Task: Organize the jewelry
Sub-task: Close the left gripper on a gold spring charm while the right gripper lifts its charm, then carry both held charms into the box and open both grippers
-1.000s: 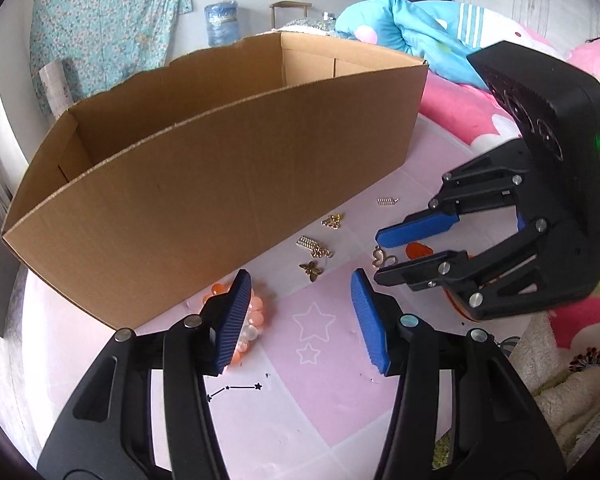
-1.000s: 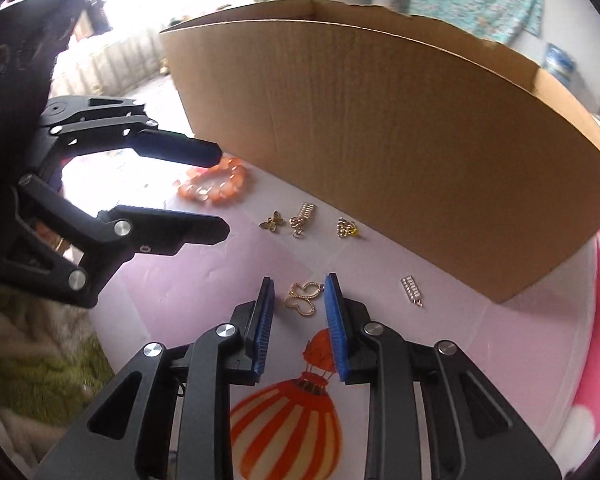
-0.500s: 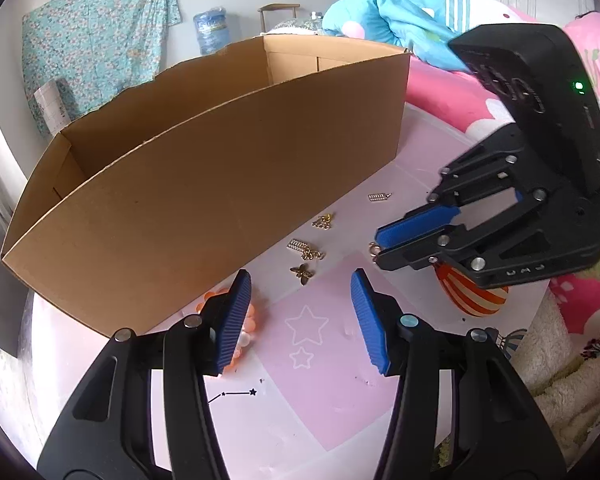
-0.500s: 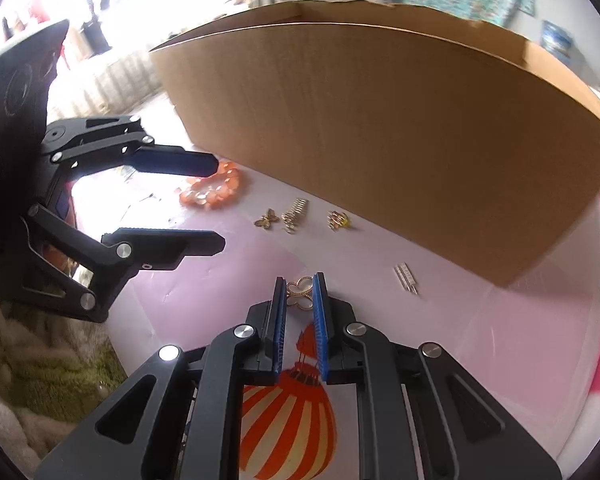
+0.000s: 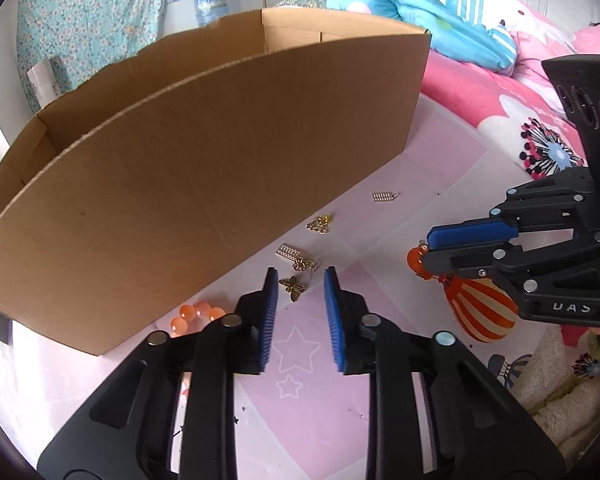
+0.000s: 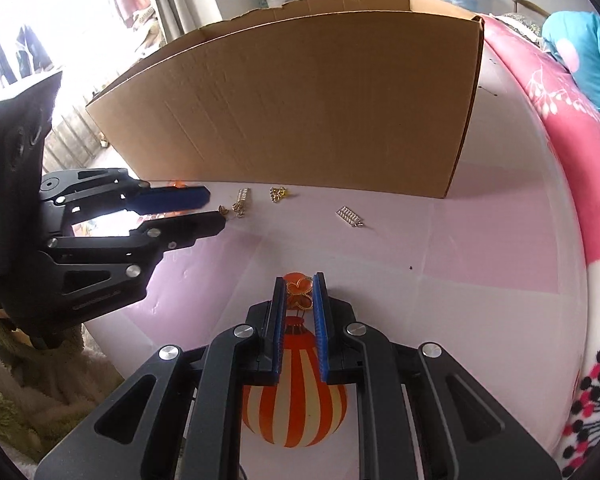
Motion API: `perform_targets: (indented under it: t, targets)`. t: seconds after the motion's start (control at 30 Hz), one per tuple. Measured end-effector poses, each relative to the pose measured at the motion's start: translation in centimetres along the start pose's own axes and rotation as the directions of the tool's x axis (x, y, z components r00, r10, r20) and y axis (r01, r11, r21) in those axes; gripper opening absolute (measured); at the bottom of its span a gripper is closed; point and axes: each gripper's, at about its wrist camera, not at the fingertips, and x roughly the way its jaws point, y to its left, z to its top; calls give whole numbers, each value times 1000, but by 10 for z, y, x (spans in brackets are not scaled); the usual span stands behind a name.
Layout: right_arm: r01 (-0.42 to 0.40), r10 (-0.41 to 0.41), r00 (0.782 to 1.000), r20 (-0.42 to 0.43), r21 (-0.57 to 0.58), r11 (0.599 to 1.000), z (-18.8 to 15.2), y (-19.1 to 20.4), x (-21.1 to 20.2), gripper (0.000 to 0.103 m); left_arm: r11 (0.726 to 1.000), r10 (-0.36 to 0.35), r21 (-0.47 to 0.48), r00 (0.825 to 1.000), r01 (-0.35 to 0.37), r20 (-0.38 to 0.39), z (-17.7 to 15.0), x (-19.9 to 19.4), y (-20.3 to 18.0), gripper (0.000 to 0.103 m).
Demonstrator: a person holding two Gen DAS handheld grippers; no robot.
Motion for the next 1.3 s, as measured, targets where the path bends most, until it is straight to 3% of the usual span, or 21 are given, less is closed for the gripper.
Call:
perform_targets:
  t: [0.3, 0.4, 1.3]
  targets:
    - [-6, 6, 1000, 7, 0, 1000, 2, 6, 7, 13, 1000, 12, -3, 1000, -12, -21, -1, 6, 7, 15]
    - [-9, 9, 1000, 13, 4, 1000, -2, 8, 4, 13, 1000, 1, -8, 1000, -1, -23, -1, 6, 7, 7]
    - [-26, 25, 999, 37, 13, 1000, -4, 4, -7, 13, 999, 5, -39, 1000, -4, 25, -3, -8, 14, 7]
